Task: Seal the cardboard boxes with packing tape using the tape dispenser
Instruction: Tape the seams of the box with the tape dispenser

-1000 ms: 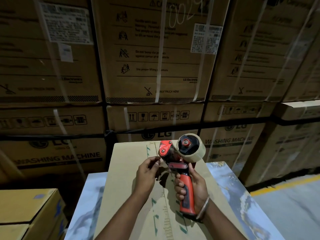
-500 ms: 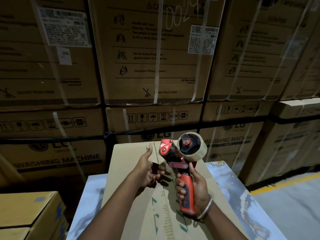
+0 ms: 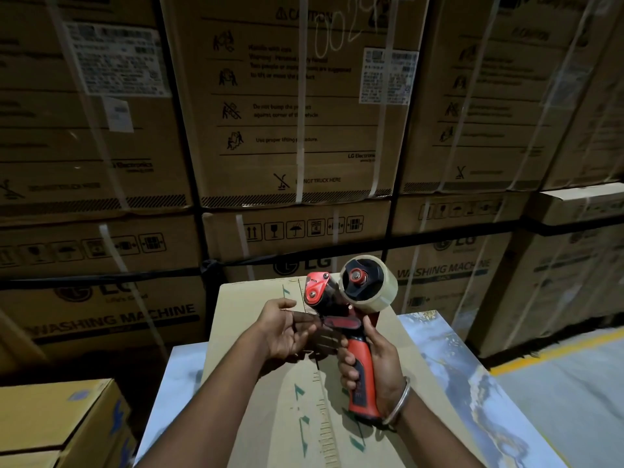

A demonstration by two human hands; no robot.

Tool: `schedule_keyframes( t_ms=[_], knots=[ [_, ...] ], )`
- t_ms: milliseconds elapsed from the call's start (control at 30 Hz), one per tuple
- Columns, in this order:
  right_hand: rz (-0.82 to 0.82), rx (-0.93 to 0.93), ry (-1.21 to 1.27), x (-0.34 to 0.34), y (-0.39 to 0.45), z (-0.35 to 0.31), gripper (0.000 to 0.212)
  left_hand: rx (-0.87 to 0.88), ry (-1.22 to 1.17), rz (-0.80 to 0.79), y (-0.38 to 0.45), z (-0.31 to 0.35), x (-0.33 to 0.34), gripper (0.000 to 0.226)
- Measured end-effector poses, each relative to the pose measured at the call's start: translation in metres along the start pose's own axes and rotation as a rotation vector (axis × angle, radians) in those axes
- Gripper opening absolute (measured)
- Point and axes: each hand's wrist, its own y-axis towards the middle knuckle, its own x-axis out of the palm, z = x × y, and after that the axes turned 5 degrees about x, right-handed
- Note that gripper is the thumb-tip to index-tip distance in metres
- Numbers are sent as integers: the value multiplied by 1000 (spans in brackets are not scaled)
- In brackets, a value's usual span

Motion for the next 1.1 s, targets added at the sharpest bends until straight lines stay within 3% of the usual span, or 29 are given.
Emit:
schedule_keyframes(
  t_ms=[100, 267, 500, 633, 767, 900, 1100],
  knots=[
    [2, 7, -25, 0, -1, 0, 53, -15, 60, -11, 0, 5, 0, 63],
    [13, 3, -32, 1, -1, 1, 53, -54, 112, 15, -4, 13, 0, 32],
    [14, -26, -22, 3, -4, 0, 52, -64, 135, 67, -3, 23, -8, 22],
    [37, -20, -56, 4, -4, 1, 53, -73, 123, 61, -2, 24, -2, 30],
    [59, -30, -65, 8, -5, 2, 53, -60, 202, 100, 6, 27, -3, 14],
    [90, -41, -89, 12, -5, 2, 52, -86, 466, 152, 16, 38, -8, 25],
    [149, -3, -204, 22, -3, 3, 52, 78, 930, 146, 26, 60, 1, 32]
  ],
)
